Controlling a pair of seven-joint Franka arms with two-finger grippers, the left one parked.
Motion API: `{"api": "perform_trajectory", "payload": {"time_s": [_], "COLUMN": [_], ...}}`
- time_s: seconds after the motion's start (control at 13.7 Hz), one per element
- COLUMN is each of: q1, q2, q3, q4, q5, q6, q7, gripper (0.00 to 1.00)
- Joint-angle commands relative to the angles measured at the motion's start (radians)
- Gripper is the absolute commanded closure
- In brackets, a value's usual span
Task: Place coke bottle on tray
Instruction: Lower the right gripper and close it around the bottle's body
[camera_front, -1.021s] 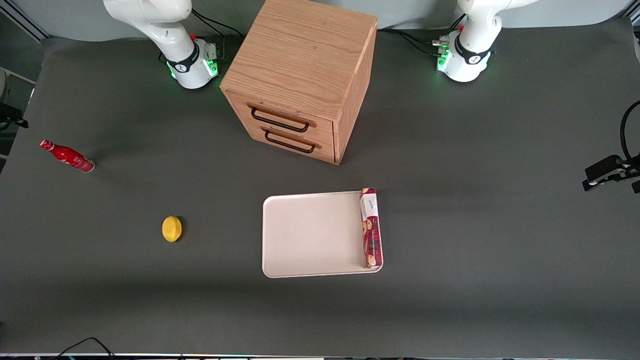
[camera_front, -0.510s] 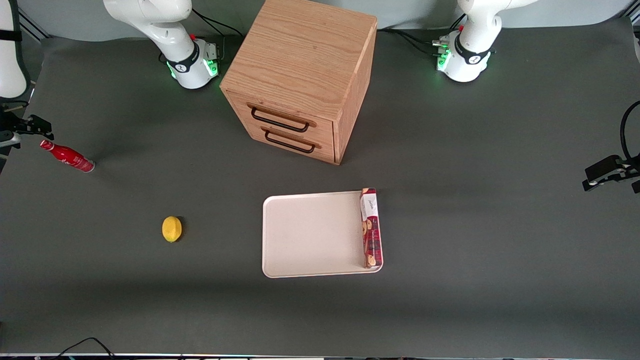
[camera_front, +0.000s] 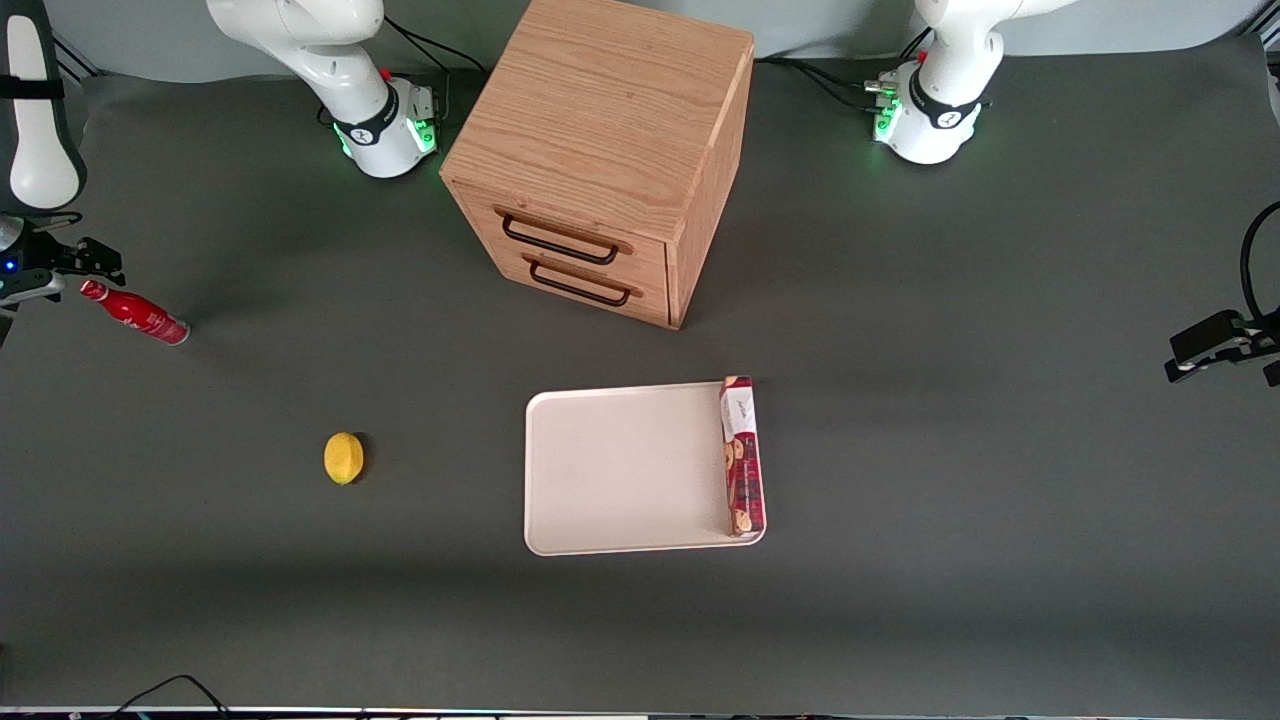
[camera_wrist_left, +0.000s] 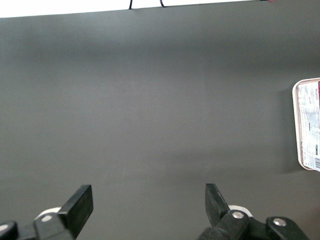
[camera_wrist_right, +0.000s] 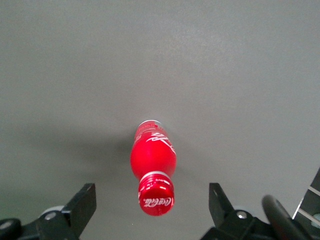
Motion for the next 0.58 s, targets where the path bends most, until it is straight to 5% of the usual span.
{"api": "perform_trajectory", "payload": {"time_s": [0.0, 0.07, 0.22, 0.29, 0.51], "q1": [-0.016, -0.015, -0.015, -0.010, -0.007], "q2": [0.017, 0.017, 0.017, 0.017, 0.018], "q3": [-0.007, -0.007, -0.007, -0.007, -0.007], "q4": [-0.003, -0.003, -0.002, 0.000, 0.000], "q5": [0.041, 0.041, 0.041, 0.041, 0.041], "q6": [0.023, 0.023, 0.023, 0.022, 0.022], "q7": [-0.062, -0.076, -0.127, -0.127, -0.127], "gripper": [0.04, 0.21, 0.83, 1.00, 1.00]}}
